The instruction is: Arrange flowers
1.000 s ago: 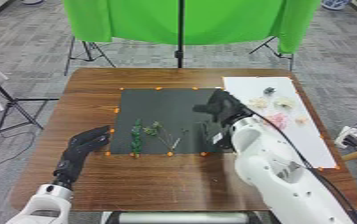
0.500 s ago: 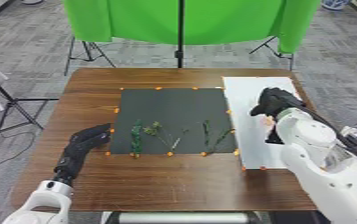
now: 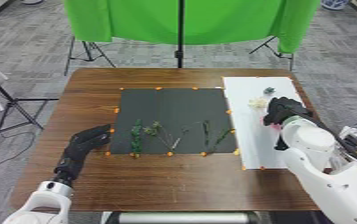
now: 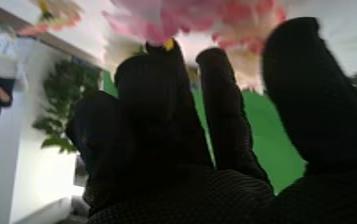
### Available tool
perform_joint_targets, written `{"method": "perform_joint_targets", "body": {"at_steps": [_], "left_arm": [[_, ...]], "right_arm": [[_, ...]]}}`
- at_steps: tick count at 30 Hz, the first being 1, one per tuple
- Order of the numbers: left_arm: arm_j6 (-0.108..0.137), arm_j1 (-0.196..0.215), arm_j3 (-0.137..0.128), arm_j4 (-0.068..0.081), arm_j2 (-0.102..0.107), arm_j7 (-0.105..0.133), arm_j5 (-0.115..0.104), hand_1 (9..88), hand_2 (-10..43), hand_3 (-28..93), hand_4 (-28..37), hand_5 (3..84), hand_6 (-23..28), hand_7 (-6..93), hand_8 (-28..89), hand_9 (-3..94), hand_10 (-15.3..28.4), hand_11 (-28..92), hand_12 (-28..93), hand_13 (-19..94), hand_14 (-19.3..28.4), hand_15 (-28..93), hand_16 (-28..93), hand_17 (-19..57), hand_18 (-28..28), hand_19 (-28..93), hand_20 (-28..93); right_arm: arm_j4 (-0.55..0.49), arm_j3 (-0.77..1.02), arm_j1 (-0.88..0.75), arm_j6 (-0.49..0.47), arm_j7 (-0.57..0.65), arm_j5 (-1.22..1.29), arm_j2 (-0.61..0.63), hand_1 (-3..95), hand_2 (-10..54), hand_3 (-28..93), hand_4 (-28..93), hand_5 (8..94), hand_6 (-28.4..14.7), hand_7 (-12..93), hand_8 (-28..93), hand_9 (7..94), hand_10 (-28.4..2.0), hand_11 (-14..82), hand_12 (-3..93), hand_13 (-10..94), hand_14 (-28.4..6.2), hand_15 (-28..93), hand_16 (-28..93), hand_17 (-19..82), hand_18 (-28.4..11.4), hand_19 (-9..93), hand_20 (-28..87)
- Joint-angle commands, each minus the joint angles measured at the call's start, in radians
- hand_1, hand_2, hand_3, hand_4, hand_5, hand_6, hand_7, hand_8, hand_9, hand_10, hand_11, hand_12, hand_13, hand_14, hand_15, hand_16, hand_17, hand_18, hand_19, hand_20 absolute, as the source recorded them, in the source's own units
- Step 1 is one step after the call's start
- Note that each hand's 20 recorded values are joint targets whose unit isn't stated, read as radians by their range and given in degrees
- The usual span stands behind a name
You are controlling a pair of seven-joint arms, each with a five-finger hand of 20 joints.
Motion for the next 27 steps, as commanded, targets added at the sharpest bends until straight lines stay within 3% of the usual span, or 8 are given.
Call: {"method": "perform_joint_targets", "body": {"at_steps": [1, 5, 12, 23, 24, 25, 26, 27], "left_arm": [[-0.017, 0.011, 0.001, -0.001, -0.011, -0.019, 0.01, 28.7, -7.5, 65, -18.6, 43.6, 5.4, 9.0, -5, 41.0, 13.7, 19, 13, 29, 18.6, 30, 0, 0.7, 14.9, 17, 22], [-0.02, 0.009, 0.001, 0.002, -0.007, -0.018, 0.01, 28.7, -7.5, 65, -18.5, 43.6, 5.4, 9.1, -5, 41.0, 13.7, 19, 13, 29, 18.6, 30, 0, 0.7, 15.0, 17, 22], [-0.024, 0.013, -0.001, 0.002, -0.004, -0.009, 0.01, 28.8, -7.6, 65, -18.6, 43.6, 5.4, 9.0, -5, 41.0, 13.7, 19, 13, 29, 18.6, 30, 0, 0.6, 15.0, 17, 22], [-0.012, 0.027, 0.0, -0.005, -0.005, -0.004, 0.004, 28.9, -7.5, 65, -18.4, 43.7, 5.5, 8.9, -5, 41.0, 13.7, 19, 13, 29, 18.7, 30, 0, 0.6, 15.0, 17, 22], [-0.002, 0.043, -0.003, -0.013, -0.007, -0.006, -0.002, 28.7, -7.6, 65, -18.3, 43.7, 5.5, 9.0, -5, 41.0, 13.7, 19, 13, 29, 18.7, 30, 0, 0.6, 15.0, 17, 22], [0.025, 0.017, 0.005, -0.001, -0.004, 0.029, -0.006, 28.8, -7.5, 65, -18.3, 43.7, 5.5, 8.9, -5, 41.0, 13.7, 19, 13, 29, 18.7, 30, 0, 0.6, 15.0, 17, 22], [0.073, 0.04, 0.008, -0.013, -0.004, 0.039, -0.022, 28.9, -7.4, 65, -18.4, 43.8, 5.5, 9.0, -5, 41.1, 13.7, 19, 13, 29, 18.7, 30, 0, 0.6, 15.0, 17, 22], [0.12, 0.027, 0.019, -0.001, 0.001, 0.084, -0.043, 28.6, -7.1, 65, -18.6, 43.9, 5.4, 9.1, -5, 41.4, 13.8, 19, 13, 29, 18.7, 30, 0, 0.7, 15.0, 17, 22]], "right_arm": [[0.028, -0.07, -0.004, 0.1, -0.065, -0.094, 0.037, 44.4, -9.5, 71, -21, 57.1, 1.2, 17, -9, 60.3, -15.0, 29.0, 28.1, 73, -9.0, 72, 35, 57, -14.6, 93, 57], [0.052, -0.096, 0.001, 0.13, -0.079, -0.112, 0.045, 46.7, -9.5, 71, -23, 61.0, 2.6, 18, -10, 64.9, -13.5, 31.2, 28.6, 75, -7.4, 72, 35, 59, -13.6, 93, 59], [0.101, -0.133, 0.008, 0.259, -0.096, -0.144, 0.054, 57.4, -9.5, 59, -23, 70.9, 1.6, 21, 4, 80.4, -8.3, 13.2, 45.9, 80, -5.0, 72, 36, 62, -12.6, 93, 62], [0.015, -0.1, 0.004, 0.436, -0.108, -0.178, 0.094, 61.0, -9.5, 60, -24, 80.5, 2.6, 25, 6, 88.3, -8.6, 12.4, 47.5, 86, -2.6, 71, 36, 67, -11.2, 93, 67], [-0.001, -0.089, -0.005, 0.423, -0.119, -0.175, 0.089, 61.0, -9.5, 60, -24, 80.6, 2.6, 25, 6, 88.4, -8.5, 12.3, 47.4, 86, -2.6, 71, 36, 67, -11.1, 93, 67], [-0.014, -0.094, 0.019, 0.444, -0.116, -0.168, 0.093, 60.9, -9.5, 61, -24, 80.8, 2.6, 25, 6, 88.5, -8.4, 12.1, 47.3, 86, -2.6, 71, 36, 67, -11.1, 93, 67], [-0.027, -0.095, 0.021, 0.436, -0.13, -0.147, 0.084, 60.9, -9.5, 61, -24, 80.8, 2.6, 25, 6, 88.7, -8.3, 12.2, 47.3, 86, -2.6, 71, 36, 67, -11.1, 93, 67], [-0.043, -0.112, 0.047, 0.453, -0.128, -0.132, 0.087, 60.9, -9.5, 61, -24, 80.8, 2.6, 26, 6, 88.8, -8.3, 12.2, 47.2, 86, -2.6, 71, 36, 67, -11.0, 93, 67]]}}
